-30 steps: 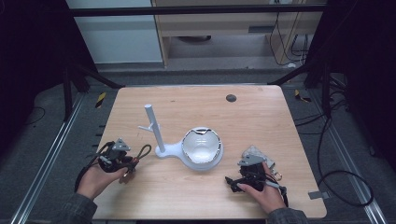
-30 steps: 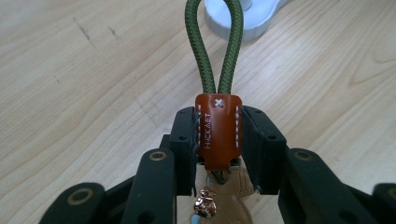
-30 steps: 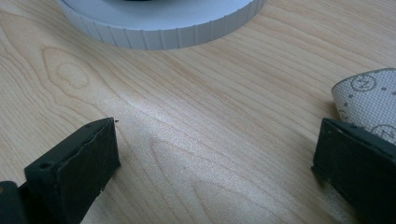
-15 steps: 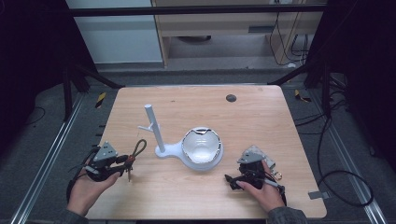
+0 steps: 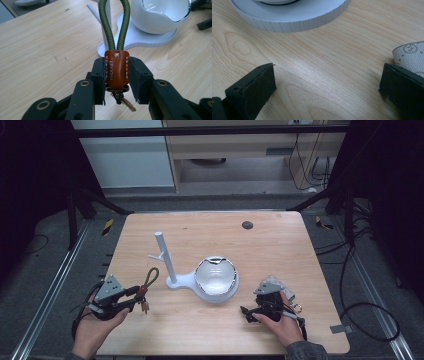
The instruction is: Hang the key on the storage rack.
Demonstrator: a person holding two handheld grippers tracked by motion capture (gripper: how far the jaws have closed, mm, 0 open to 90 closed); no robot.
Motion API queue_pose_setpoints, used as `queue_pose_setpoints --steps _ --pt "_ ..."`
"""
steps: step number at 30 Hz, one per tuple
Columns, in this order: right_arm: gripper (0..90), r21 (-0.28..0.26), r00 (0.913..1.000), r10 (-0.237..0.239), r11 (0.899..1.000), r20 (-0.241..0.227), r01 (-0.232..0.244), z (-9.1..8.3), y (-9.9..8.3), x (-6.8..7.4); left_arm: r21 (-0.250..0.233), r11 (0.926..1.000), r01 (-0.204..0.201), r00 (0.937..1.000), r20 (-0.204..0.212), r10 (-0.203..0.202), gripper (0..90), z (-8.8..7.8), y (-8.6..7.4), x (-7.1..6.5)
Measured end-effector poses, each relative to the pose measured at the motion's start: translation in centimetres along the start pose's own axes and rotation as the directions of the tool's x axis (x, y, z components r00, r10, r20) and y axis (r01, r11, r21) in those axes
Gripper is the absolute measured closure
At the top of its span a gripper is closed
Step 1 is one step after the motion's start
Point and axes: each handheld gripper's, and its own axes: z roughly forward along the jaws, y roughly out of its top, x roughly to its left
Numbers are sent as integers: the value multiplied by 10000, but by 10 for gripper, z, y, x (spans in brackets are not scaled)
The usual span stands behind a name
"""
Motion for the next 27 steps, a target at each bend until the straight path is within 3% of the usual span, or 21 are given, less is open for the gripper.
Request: queue_pose_setpoints --steps 7,27 --pt "2 5 10000 18 10000 17 -18 0 0 0 -412 9991 -77 9999 76 80 662 -5 4 -8" --pt "3 2 10000 51 10000 38 -51 0 0 1 -913 9947 -480 9983 291 509 662 -8 24 -25"
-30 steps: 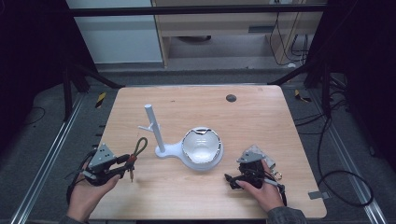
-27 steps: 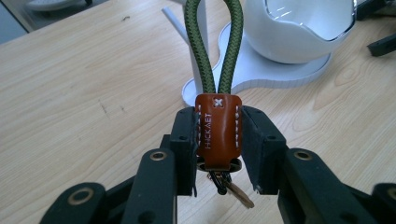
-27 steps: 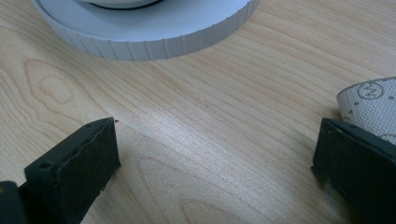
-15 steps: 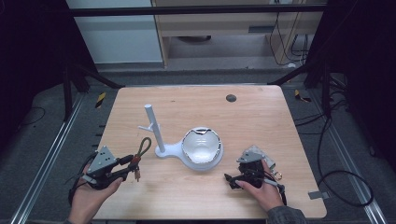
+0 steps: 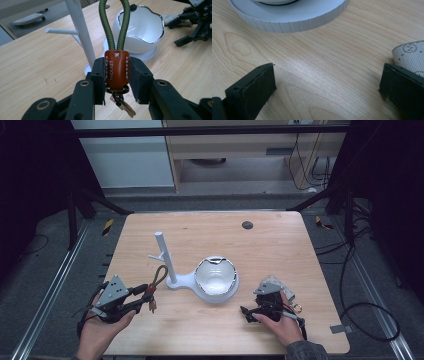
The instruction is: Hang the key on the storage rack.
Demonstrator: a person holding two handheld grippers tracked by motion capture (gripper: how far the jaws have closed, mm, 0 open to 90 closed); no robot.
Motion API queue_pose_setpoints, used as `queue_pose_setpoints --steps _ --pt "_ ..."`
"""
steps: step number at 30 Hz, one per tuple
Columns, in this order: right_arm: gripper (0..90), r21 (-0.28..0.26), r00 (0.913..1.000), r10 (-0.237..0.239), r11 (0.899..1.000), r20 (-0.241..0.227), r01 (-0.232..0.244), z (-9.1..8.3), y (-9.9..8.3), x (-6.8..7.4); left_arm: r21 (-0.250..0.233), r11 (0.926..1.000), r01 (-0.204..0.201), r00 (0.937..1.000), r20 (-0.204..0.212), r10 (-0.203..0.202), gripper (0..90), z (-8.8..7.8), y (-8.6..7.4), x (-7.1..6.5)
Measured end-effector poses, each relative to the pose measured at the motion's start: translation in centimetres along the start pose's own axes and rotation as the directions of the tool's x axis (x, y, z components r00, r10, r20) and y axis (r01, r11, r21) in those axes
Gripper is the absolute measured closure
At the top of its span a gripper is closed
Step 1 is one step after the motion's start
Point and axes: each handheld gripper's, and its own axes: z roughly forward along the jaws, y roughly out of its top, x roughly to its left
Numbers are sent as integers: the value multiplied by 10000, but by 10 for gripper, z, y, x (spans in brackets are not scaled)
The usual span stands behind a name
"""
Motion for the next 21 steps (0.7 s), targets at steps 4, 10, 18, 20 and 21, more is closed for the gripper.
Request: queue_pose_setpoints --steps 4,10,18,20,21 --pt "3 -3 10000 19 10000 -5 -19 0 0 0 -10 10000 -32 10000 14 32 662 0 2 -1" --pt "3 -6 10000 15 10000 -7 -15 0 0 0 -93 9999 -105 9999 38 105 662 0 7 -3" --pt "3 -6 10000 29 10000 -4 -29 0 0 0 -275 9996 -108 9999 5 108 662 -1 12 -4" --pt "3 -5 10000 28 10000 -5 -28 0 0 0 -278 9995 -131 9999 -22 130 661 -1 14 -4" --pt "3 -5 10000 22 10000 -2 -22 0 0 0 -279 9995 -125 9999 -27 124 662 -1 14 -4"
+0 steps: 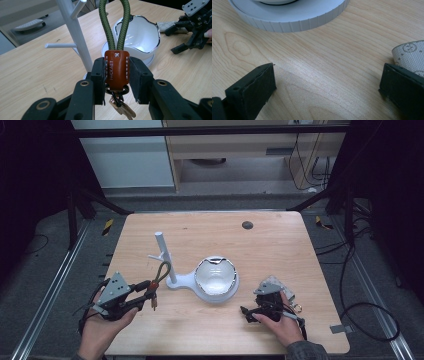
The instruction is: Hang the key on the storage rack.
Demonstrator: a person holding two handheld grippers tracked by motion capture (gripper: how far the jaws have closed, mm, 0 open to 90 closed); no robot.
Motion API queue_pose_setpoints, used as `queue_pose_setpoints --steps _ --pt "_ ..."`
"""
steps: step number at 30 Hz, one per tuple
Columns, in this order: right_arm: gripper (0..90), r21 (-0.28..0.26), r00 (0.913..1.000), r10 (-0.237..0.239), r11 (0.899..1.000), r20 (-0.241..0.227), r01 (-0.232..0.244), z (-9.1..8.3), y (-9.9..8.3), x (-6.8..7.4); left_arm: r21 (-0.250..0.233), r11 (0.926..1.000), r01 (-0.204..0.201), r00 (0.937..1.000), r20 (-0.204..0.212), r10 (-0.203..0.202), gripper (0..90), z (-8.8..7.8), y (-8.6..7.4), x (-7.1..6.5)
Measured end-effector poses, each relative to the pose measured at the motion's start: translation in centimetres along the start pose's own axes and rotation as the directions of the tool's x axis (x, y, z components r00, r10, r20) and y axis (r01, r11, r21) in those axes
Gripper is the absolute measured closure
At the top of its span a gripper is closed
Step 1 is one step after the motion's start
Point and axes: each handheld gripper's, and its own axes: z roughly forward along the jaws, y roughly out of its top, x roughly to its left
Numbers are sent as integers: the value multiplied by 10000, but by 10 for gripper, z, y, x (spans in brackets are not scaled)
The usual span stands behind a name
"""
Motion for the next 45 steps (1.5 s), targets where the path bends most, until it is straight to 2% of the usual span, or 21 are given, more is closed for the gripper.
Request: queue_pose_setpoints --steps 17,30,35,45 --pt "3 10 10000 25 10000 -32 -25 0 0 0 -365 9990 257 9984 -484 -274 661 -2 6 10" --pt "3 -13 10000 1 10000 -29 -1 -1 -1 0 74 9987 502 9951 -858 -494 660 19 0 22" --pt "3 -11 10000 0 10000 -28 0 -1 -1 0 220 9969 750 9932 -905 -728 660 29 -4 27" --pt "3 23 10000 12 10000 -17 -12 -1 -1 0 356 9949 944 9916 -917 -908 660 41 -9 29"
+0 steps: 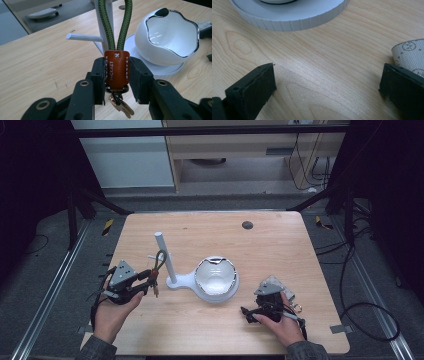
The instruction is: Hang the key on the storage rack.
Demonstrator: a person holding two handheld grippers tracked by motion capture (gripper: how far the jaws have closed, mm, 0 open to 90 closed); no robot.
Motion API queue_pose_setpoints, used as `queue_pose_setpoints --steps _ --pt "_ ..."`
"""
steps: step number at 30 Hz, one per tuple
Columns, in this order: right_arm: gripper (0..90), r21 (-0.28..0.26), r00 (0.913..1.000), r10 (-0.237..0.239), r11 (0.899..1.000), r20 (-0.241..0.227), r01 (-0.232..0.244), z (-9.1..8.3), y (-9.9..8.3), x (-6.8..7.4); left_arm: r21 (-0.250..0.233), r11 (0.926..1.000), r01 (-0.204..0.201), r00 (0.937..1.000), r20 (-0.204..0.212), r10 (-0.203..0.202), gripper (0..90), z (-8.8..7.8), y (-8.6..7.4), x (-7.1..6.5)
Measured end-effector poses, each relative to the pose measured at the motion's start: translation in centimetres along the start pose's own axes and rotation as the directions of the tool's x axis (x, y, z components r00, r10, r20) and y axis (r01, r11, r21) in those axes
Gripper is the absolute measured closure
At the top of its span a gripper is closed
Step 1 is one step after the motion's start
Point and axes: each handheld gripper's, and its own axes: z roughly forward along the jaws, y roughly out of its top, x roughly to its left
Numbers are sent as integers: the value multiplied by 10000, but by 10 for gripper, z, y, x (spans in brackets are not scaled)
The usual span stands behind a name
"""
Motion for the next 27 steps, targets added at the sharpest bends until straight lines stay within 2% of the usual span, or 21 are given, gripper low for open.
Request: queue_pose_setpoints --steps 17,23,27 --pt "3 -23 10000 -20 10000 8 20 0 -1 0 87 9999 130 9999 75 -131 659 10 0 -1" --pt "3 -23 10000 -20 10000 8 20 0 -1 0 88 9996 260 9994 236 -262 645 11 -2 0" --pt "3 -25 10000 -17 10000 6 17 0 -1 0 -101 9990 438 9990 -103 -439 420 14 -11 0"
